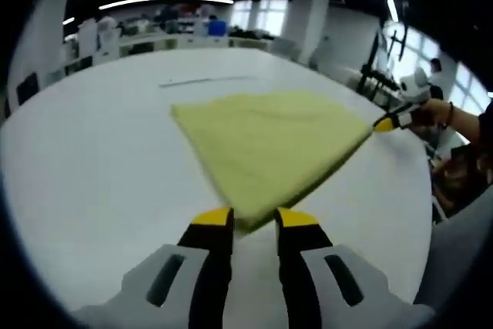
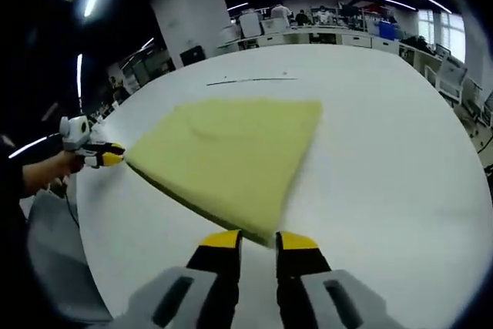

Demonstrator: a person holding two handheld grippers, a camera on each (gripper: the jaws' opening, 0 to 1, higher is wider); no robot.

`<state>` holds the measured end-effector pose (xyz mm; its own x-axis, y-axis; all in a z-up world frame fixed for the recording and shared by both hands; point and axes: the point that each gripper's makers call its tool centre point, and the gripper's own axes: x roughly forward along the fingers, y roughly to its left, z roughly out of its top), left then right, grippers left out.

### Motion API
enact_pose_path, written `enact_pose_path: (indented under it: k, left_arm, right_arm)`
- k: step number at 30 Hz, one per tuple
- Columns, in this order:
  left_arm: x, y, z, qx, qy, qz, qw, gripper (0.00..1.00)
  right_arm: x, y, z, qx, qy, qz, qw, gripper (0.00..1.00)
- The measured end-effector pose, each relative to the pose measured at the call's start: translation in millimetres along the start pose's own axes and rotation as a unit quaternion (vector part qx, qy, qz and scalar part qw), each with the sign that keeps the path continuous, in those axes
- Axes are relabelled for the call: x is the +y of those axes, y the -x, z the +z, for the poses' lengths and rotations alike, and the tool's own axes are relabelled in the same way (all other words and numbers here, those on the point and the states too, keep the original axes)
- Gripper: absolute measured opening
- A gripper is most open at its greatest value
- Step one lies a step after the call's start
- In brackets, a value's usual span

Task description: Fold the garment on the visible template until the final outline fits inside the template.

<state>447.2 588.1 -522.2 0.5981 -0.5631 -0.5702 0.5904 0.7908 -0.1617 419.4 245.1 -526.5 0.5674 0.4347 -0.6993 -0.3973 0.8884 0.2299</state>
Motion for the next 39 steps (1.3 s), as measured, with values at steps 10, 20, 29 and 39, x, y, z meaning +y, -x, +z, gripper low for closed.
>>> enact_pose_path:
  k: [10,20,29,39]
  left_arm:
    - [5.3,-1.1,0.5,0.004,0.0,0.01,0.9999,0.01]
    - [1.7,3.8,-4.9,0.021,-0.001,0.007,0.9997,0.0]
    - [-6.1,16.8,-12.0,0.027,0.007,0.008,0.9996,0.0]
    - [-12.6,31.5,-21.2,0.02,0.027,0.013,0.9993,0.0]
  right_arm:
    - [-2.8,-2.5,1.8,-0.006,-0.014,0.001,0.9999,0.0]
    - [-3.7,2.1,-1.1,-0.002,-0.006,0.0,1.0,0.0]
    - [5.1,11.7,-13.3,0.002,-0.019,0.005,0.9998,0.0]
    - [15.7,19.7,-25.0,0.001,-0.031,0.009,0.9995,0.0]
